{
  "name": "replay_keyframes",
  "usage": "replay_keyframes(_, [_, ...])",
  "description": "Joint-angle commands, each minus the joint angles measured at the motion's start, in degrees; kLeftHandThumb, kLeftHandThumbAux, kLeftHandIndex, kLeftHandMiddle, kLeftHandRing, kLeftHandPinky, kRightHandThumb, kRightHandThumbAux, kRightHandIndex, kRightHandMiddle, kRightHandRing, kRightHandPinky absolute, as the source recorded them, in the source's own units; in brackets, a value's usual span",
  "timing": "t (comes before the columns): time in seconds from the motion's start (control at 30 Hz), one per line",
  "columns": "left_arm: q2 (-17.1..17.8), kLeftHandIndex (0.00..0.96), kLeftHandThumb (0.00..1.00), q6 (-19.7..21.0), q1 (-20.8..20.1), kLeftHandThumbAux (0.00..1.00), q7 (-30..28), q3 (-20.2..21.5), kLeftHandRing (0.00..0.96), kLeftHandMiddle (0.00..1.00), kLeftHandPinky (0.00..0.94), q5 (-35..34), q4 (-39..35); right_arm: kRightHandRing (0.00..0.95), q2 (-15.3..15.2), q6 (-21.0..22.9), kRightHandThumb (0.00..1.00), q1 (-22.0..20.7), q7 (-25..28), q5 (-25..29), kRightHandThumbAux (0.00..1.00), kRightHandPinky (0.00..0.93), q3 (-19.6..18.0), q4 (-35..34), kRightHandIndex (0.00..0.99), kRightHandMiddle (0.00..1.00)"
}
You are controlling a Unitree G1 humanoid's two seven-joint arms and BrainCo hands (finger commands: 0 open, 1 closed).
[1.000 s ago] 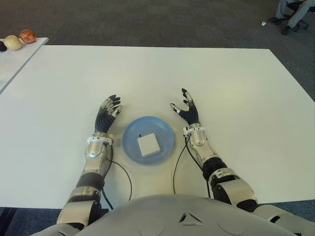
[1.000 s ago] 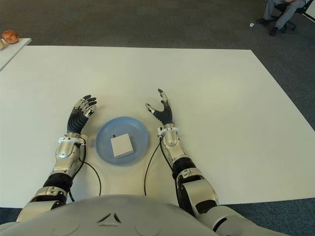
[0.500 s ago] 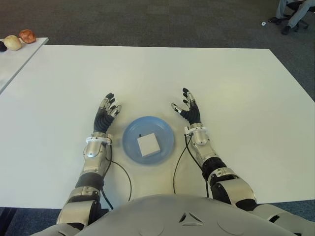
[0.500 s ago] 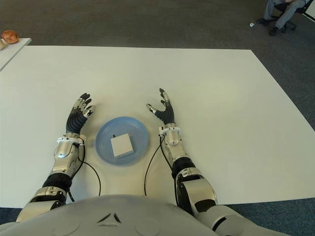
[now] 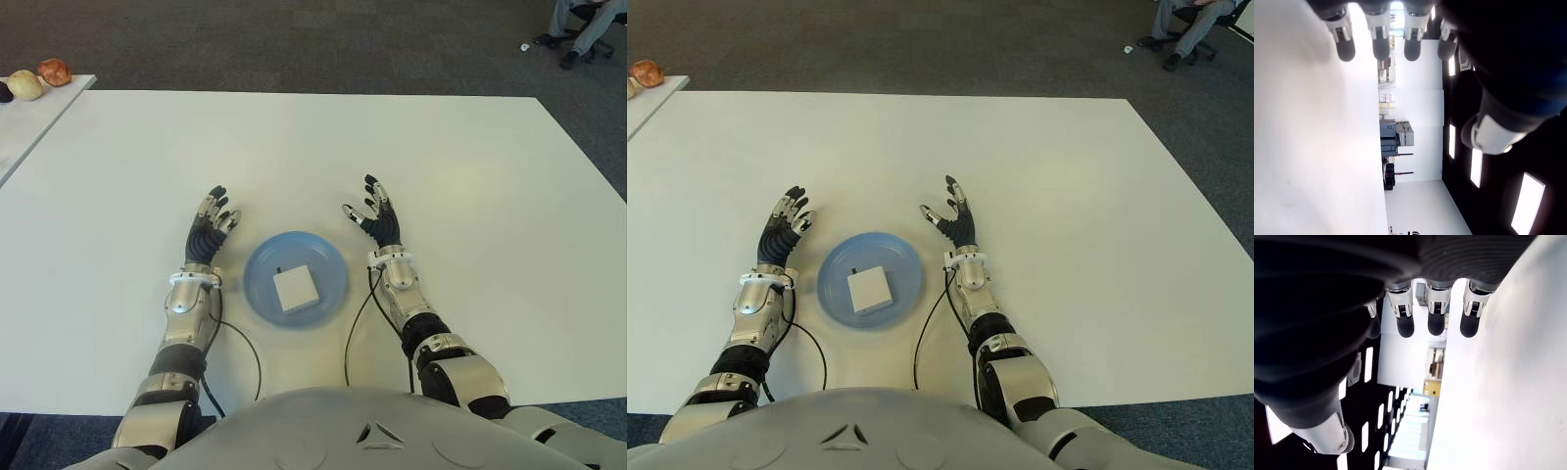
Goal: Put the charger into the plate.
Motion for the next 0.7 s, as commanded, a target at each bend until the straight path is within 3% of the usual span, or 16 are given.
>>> replay_keyframes(0.03, [-1.4,0.0,0.0,5.7,5.8,0.635,0.7,-0.6,0.0,0.0,0.0,1.0,4.4,0.03,0.7,3.3,0.0,4.0,0.2,0.7,0.745,0.048,-0.4,2.9,0.065,0.057])
replay_keyframes(0.7, [-1.3,0.0,0.0,9.2,4.8,0.627,0.4,-0.7,0.0,0.0,0.005,1.2,4.4,0.044,2.0,3.1,0.0,3.9,0.9,1.9,0.79,0.065,-2.1,3.5,0.096,0.073])
